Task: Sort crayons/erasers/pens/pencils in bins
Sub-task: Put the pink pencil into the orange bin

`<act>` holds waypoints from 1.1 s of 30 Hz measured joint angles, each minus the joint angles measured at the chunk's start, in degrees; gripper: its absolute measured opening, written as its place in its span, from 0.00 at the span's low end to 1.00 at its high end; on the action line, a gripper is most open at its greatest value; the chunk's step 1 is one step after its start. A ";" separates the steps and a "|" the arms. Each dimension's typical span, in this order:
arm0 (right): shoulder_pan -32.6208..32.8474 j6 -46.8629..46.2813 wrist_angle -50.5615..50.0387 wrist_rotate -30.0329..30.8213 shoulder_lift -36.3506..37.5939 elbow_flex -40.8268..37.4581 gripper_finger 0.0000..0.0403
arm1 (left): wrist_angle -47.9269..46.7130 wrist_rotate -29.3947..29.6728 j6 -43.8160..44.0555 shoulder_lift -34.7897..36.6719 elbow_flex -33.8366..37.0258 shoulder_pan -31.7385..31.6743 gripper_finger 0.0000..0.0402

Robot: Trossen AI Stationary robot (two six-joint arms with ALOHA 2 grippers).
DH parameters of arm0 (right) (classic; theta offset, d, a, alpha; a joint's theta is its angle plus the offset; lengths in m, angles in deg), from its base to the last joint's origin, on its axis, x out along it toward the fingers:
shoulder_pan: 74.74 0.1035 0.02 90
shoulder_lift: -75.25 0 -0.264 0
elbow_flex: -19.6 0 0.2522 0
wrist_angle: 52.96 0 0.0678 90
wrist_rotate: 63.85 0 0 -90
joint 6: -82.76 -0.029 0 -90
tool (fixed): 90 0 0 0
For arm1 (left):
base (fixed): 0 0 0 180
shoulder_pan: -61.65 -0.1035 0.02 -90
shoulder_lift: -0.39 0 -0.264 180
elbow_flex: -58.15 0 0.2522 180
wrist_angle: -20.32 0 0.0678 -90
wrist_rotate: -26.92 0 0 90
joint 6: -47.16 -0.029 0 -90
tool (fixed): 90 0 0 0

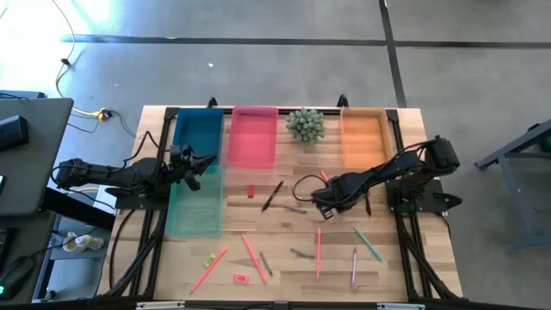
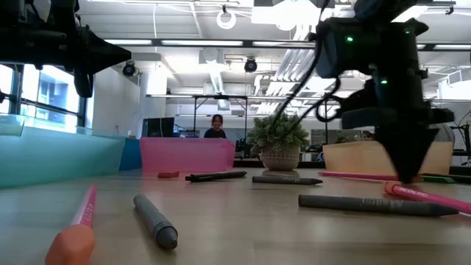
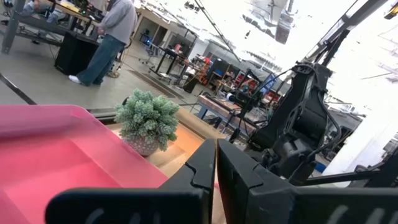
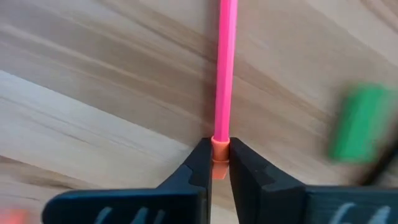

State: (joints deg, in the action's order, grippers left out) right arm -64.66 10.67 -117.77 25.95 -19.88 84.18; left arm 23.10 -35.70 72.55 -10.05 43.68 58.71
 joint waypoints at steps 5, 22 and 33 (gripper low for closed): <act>-0.02 -0.10 0.09 1.11 4.35 0.29 0.05 | 0.02 -0.04 0.00 0.00 0.00 0.00 0.01; -0.08 -6.46 -3.72 17.29 27.03 0.45 0.05 | 0.00 0.16 -0.02 0.00 0.00 -0.07 0.01; -6.03 -1.83 -7.04 33.25 41.55 0.51 0.05 | -0.16 0.13 1.46 0.00 0.00 -0.07 0.01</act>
State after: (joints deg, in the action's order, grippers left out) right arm -70.69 8.84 -124.81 59.20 21.68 84.69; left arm 22.93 -35.57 74.01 -10.05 43.68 58.64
